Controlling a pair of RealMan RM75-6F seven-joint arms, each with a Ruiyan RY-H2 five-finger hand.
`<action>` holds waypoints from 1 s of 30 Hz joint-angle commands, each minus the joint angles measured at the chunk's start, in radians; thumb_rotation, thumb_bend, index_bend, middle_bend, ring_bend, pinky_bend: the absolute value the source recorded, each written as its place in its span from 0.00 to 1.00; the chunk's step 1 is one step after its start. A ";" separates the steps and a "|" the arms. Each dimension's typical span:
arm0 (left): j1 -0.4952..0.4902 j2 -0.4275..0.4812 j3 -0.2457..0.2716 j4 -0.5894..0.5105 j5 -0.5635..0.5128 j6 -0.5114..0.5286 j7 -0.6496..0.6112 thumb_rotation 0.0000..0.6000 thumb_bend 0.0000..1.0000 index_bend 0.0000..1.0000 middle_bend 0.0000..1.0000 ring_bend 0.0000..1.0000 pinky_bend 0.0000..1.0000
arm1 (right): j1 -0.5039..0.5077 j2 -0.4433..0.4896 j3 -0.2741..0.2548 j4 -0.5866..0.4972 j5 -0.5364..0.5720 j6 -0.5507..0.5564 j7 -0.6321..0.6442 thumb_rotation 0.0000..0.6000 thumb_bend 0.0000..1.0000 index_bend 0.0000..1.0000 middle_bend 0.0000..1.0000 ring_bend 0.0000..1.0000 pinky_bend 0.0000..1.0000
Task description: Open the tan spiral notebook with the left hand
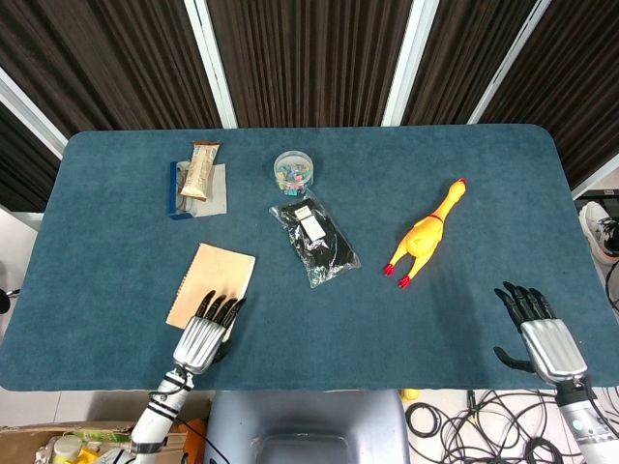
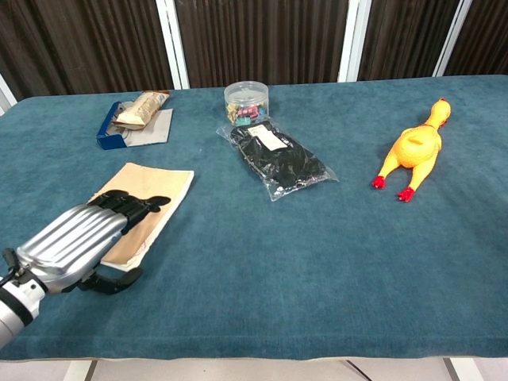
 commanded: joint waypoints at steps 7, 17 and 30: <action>0.004 -0.024 -0.033 0.050 -0.017 0.035 -0.052 1.00 0.39 0.16 0.25 0.21 0.14 | -0.001 0.002 0.004 0.000 0.003 -0.007 -0.001 1.00 0.18 0.00 0.00 0.00 0.00; -0.007 -0.072 -0.066 0.167 -0.043 0.040 -0.043 1.00 0.39 0.17 0.27 0.22 0.15 | -0.003 0.004 0.007 -0.005 0.001 -0.009 0.000 1.00 0.18 0.00 0.00 0.00 0.00; -0.039 -0.201 -0.133 0.426 -0.053 0.145 -0.114 1.00 0.51 0.58 0.62 0.49 0.29 | -0.002 0.007 0.011 -0.011 0.008 -0.023 -0.007 1.00 0.18 0.00 0.00 0.00 0.00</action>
